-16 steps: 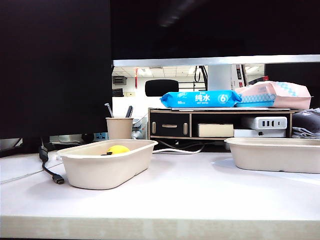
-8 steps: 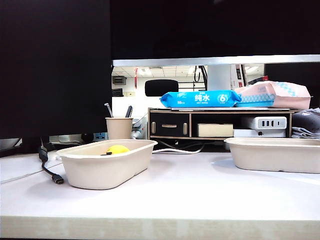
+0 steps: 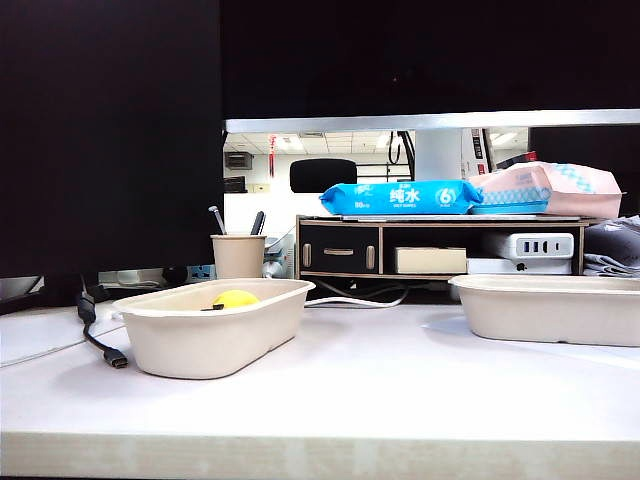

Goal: Put the dolls with similar colors into the same paper box, while dolls with different colors go into separate paper boxes.

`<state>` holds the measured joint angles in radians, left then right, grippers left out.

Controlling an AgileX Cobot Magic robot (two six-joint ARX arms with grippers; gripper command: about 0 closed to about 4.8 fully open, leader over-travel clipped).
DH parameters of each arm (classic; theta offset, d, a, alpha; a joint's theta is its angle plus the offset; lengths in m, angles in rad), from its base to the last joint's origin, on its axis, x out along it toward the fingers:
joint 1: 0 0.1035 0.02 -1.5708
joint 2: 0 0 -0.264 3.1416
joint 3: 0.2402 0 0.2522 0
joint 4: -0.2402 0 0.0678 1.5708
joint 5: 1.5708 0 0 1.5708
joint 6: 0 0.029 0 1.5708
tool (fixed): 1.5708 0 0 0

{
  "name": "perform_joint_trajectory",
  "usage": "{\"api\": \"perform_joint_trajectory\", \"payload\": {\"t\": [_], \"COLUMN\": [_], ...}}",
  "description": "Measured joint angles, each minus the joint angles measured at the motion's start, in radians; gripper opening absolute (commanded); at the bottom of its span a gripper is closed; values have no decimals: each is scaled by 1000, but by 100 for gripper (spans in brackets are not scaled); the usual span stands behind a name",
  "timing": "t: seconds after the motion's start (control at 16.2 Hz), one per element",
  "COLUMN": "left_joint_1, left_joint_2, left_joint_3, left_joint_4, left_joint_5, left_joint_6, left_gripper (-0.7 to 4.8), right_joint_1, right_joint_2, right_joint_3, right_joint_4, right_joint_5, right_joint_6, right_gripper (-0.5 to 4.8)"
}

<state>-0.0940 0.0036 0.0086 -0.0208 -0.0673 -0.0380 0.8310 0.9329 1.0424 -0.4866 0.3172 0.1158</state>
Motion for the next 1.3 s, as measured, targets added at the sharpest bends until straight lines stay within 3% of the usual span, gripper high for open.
{"api": "perform_joint_trajectory", "payload": {"t": [0.25, 0.37, 0.49, 0.56, 0.62, 0.68, 0.74, 0.87, 0.99, 1.11, 1.3], "left_joint_1": [0, 0, 0, 0, 0, 0, 0, 0, 0, 0, 0], "left_joint_2": [0, 0, 0, 0, 0, 0, 0, 0, 0, 0, 0], "left_joint_3": [0, 0, 0, 0, 0, 0, 0, 0, 0, 0, 0], "left_joint_4": [0, 0, 0, 0, 0, 0, 0, 0, 0, 0, 0], "left_joint_5": [0, 0, 0, 0, 0, 1, 0, -1, 0, 0, 2], "left_joint_6": [0, 0, 0, 0, 0, 0, 0, 0, 0, 0, 0], "left_gripper": [-6, -6, -6, -6, -6, -6, -6, -6, -6, -6, -6], "right_joint_1": [0, -1, -39, -111, -199, -290, -404, -563, -697, -815, -888], "right_joint_2": [0, 0, 0, -5, -13, -40, -106, -240, -384, -487, -640], "right_joint_3": [0, 0, 0, -1, -5, -39, -121, -267, -402, -524, -723], "right_joint_4": [-1, -10, -11, 5, 37, 108, 220, 359, 435, 437, 461], "right_joint_5": [-3, 16, 154, 165, 121, 10, -177, -357, -425, -423, -426], "right_joint_6": [0, -68, -111, -113, -109, -99, -90, -86, -84, -83, -83], "right_gripper": [-5, -5, -5, -5, -5, -5, -5, -5, -5, -5, -5]}}
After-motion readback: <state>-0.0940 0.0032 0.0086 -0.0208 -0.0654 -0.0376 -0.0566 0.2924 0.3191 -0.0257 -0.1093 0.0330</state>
